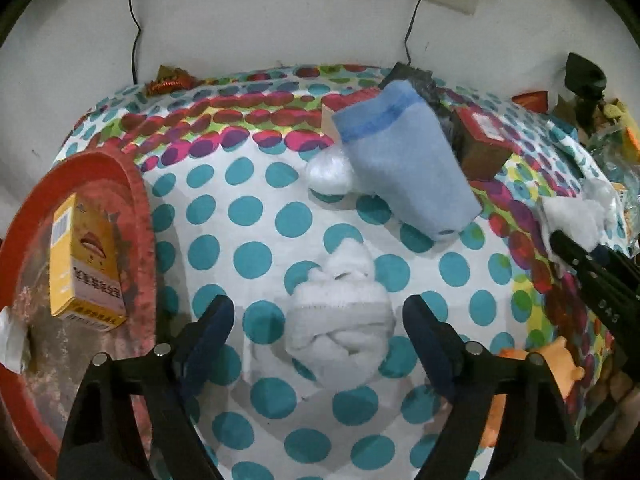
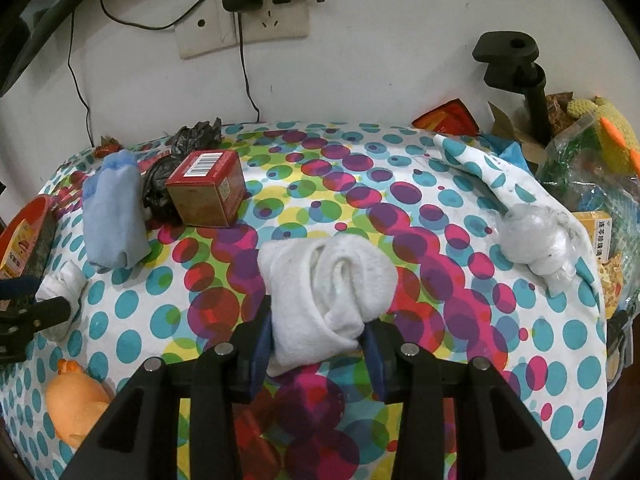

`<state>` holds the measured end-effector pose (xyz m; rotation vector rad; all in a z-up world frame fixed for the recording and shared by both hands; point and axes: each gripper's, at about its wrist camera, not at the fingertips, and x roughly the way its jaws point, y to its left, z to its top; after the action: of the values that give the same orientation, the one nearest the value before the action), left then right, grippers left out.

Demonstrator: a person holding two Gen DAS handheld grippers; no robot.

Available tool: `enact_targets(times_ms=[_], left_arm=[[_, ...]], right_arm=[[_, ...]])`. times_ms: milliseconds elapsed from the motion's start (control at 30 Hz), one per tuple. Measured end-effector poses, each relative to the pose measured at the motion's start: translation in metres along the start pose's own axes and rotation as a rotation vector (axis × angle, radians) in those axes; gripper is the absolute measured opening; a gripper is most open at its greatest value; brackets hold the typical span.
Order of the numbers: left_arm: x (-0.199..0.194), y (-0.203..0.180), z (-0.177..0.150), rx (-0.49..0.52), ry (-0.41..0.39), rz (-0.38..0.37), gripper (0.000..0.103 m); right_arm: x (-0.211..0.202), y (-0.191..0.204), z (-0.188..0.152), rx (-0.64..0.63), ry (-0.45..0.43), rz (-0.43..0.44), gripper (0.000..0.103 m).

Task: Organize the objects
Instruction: 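Grasp a white sock with the right gripper while the left grasps another white sock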

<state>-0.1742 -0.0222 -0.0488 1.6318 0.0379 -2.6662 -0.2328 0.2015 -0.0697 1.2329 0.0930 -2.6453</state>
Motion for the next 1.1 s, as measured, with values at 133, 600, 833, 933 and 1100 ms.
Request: enact_targets(times_ms=[133,600,833,933,1100], left_arm=[[0.006,-0.004,-0.003,0.021,0.008,-0.003,0.062],[-0.025,-0.008,-0.012,0.079,-0.041,-0.014,0.034],[-0.052,0.006,-0.021,0.076,-0.069,-0.012,0.035],[-0.062,0.015,-0.025,0.059,-0.083,-0.001,0.035],[-0.072,0.035,-0.030,0.027,-0.090,0.023,0.035]], right_arm=[[0.000,-0.001,-0.001,0.013,0.002,0.011,0.041],[0.000,-0.001,0.001,0.014,0.002,0.011,0.041],[0.000,-0.002,0.001,0.012,0.003,0.009,0.041],[0.000,-0.001,0.001,0.012,0.004,0.009,0.043],[0.000,-0.001,0.001,0.011,0.004,0.008,0.043]])
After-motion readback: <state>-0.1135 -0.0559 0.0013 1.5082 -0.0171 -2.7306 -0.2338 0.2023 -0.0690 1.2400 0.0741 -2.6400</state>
